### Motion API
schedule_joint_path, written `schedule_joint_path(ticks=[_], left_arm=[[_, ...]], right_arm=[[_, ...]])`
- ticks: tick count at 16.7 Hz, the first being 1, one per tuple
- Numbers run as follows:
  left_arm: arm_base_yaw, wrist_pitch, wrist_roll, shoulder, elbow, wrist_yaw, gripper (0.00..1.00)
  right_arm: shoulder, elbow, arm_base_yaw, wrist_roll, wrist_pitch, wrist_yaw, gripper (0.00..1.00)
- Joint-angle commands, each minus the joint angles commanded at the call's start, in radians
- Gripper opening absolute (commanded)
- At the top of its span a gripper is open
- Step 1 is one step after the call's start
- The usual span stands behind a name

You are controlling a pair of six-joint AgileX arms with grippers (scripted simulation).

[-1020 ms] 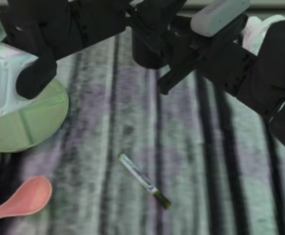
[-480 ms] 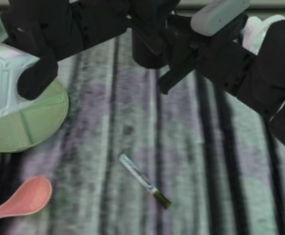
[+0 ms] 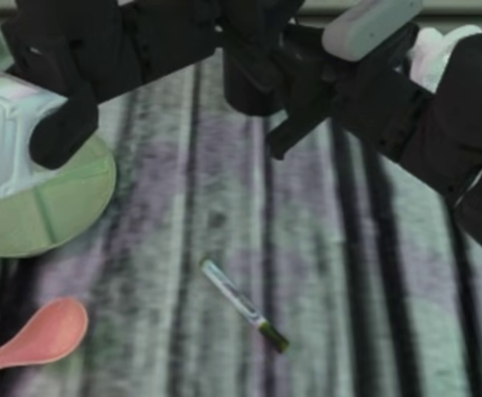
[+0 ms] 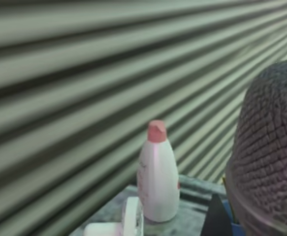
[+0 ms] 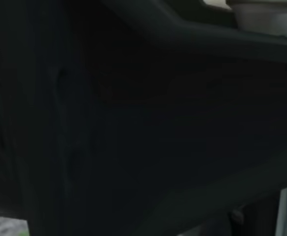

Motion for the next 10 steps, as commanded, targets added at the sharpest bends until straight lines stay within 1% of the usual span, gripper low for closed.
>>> schedule_joint_path(ticks=[10], left_arm=[[0.000,0.000,0.000,0.000,0.000,0.000,0.00]], right_arm=[[0.000,0.000,0.000,0.000,0.000,0.000,0.98]])
